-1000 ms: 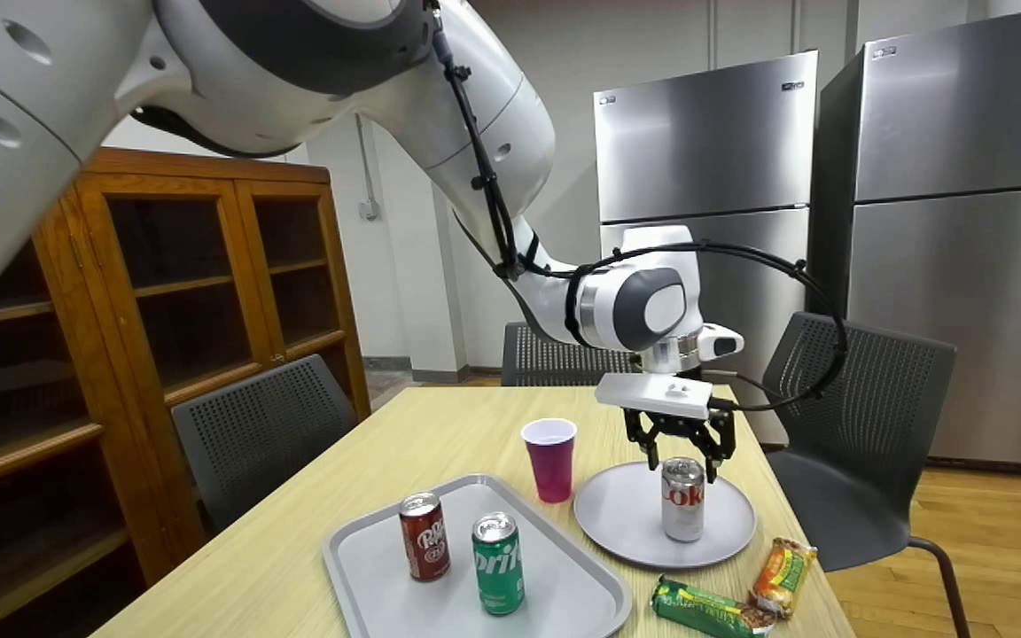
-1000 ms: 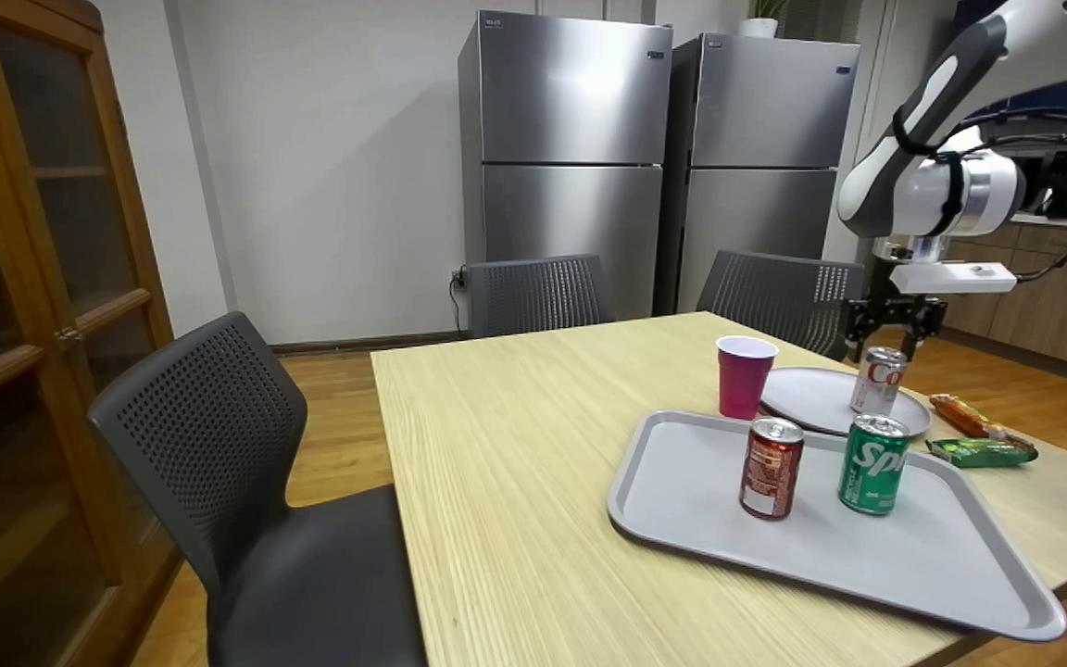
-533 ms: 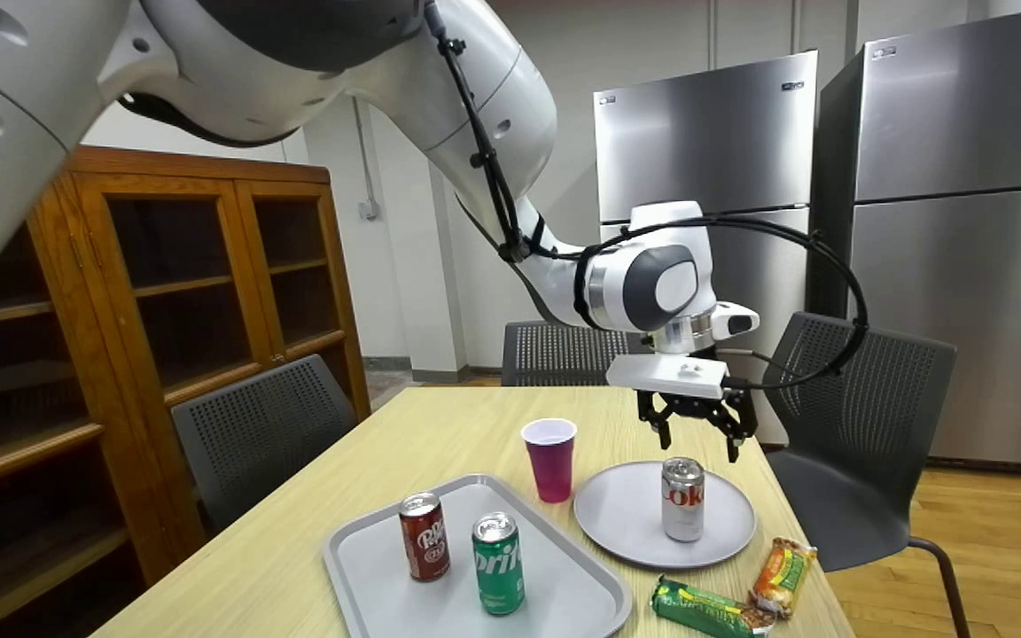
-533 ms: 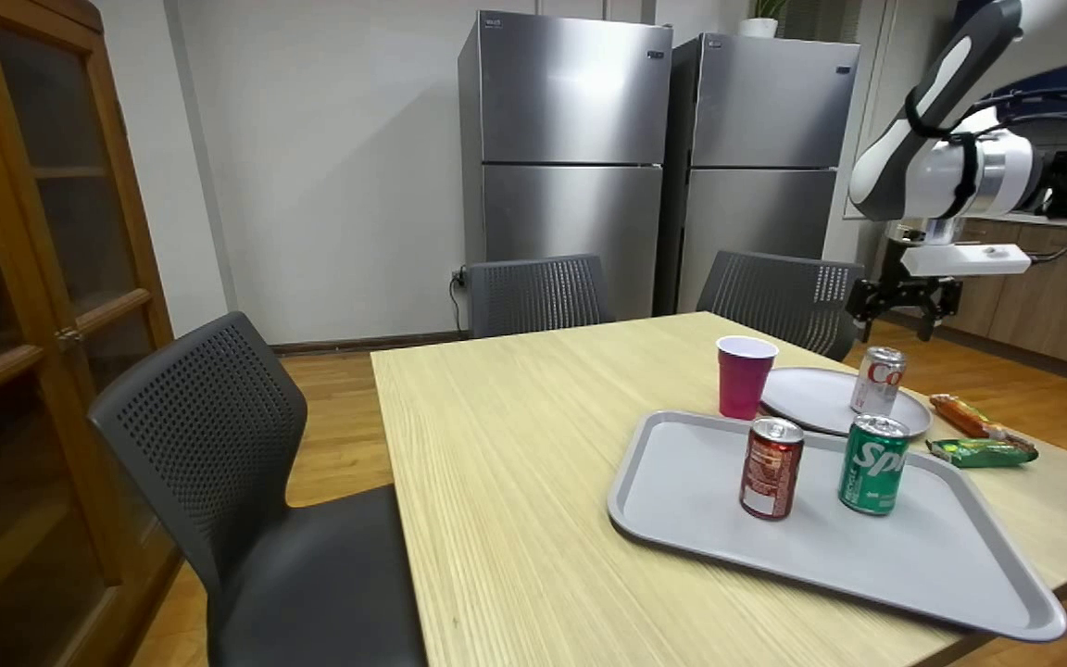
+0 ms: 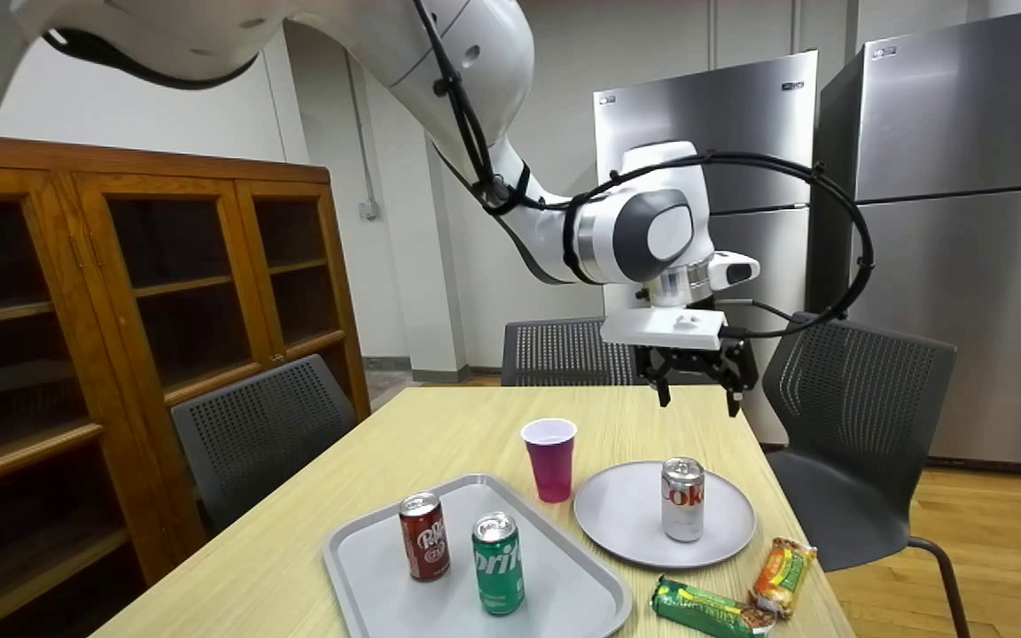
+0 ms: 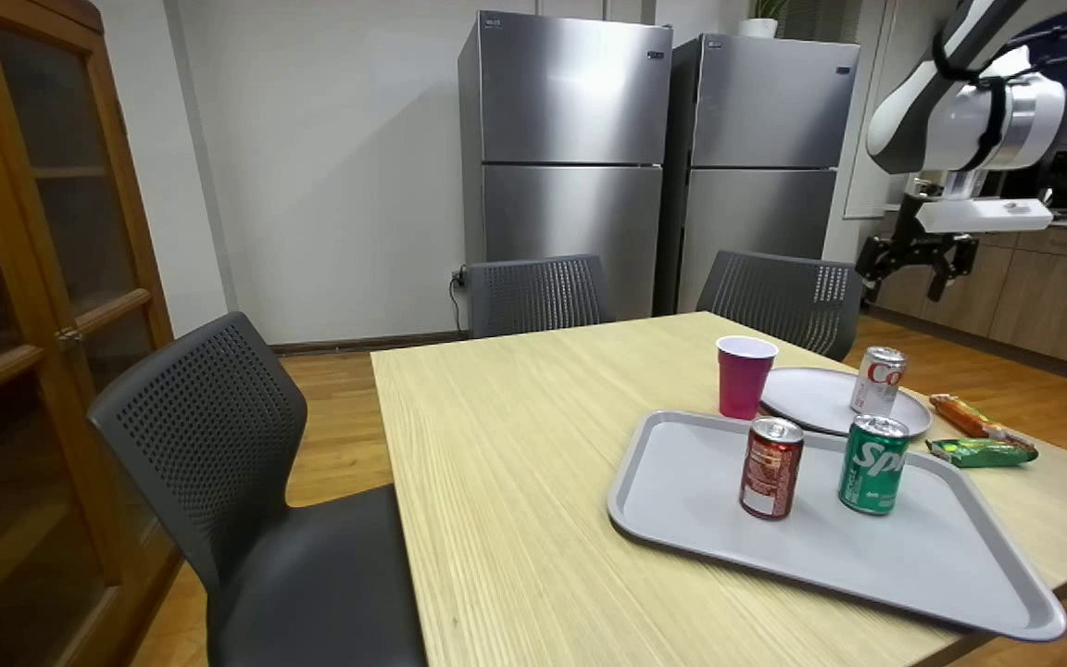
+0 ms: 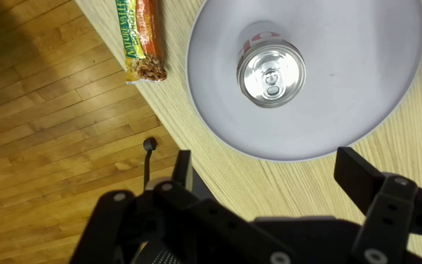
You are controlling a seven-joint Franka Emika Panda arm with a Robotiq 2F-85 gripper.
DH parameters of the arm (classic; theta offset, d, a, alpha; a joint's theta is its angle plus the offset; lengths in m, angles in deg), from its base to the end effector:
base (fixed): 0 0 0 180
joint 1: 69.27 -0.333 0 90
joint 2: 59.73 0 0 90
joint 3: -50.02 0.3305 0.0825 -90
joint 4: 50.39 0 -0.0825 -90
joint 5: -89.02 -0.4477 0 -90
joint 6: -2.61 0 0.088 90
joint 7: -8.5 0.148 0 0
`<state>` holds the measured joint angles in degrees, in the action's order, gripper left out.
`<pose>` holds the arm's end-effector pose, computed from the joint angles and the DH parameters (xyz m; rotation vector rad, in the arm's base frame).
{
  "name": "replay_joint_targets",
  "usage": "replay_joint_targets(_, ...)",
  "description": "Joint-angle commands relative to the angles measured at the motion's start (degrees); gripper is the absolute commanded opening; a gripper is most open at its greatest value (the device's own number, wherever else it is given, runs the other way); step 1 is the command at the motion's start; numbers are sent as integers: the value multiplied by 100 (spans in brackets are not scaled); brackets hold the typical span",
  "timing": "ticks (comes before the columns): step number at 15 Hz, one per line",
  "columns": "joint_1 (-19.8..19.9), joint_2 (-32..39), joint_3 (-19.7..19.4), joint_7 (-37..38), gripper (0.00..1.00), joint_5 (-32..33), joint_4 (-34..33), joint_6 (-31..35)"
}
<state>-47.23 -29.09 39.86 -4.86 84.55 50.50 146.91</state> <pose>0.6384 -0.3911 0.2209 2.9586 -0.5264 0.3035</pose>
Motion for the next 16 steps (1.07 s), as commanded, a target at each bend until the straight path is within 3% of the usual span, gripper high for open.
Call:
replay_joint_targets(1, -79, -515, 129, -57, 100, -12, 656, 208)
replay_joint_targets(2, -20, -183, 63, 5, 100, 13, 191, 22)
replay_joint_targets(12, -97, -319, 93, 4, 100, 11, 461, 131)
replay_joint_targets(16, -108, -680, 106, 24, 100, -50, 781, 149)
